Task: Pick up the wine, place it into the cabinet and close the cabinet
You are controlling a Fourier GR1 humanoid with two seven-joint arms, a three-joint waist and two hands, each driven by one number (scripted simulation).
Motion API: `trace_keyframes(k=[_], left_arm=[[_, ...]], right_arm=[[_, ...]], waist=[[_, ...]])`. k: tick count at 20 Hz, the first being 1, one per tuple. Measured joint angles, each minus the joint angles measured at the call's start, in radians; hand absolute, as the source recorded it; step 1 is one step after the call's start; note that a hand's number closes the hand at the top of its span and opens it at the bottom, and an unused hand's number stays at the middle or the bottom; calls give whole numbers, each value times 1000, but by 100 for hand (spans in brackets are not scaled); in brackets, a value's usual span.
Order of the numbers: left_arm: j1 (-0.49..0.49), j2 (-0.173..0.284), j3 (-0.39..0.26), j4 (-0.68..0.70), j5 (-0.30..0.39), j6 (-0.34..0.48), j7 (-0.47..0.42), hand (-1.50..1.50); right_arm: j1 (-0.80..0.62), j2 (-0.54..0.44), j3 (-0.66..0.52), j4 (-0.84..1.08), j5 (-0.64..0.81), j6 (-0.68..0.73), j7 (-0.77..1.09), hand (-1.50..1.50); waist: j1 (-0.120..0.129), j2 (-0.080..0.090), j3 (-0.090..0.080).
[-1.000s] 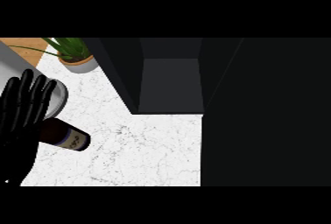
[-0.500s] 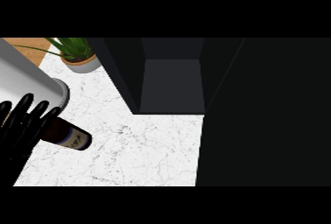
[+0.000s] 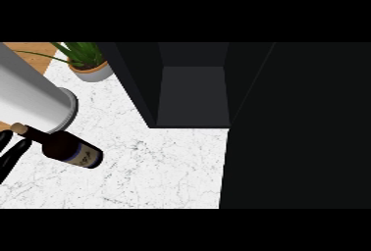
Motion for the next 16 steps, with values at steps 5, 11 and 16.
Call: trace_keyframes(k=[5,11,16], left_arm=[[2,-12,-14,-11,10,37,36,-150],[-8,-17,-9,-19,18,94,69,-150],[-7,-11,20,-24,28,130,90,-150]], right_arm=[[-59,3,0,-13,4,-30,70,-150],[-97,12,17,-17,24,-54,115,-150],[-112,14,20,-26,31,-66,149,-150]], waist=[[1,0,0],[2,-1,0],[4,-2,0]])
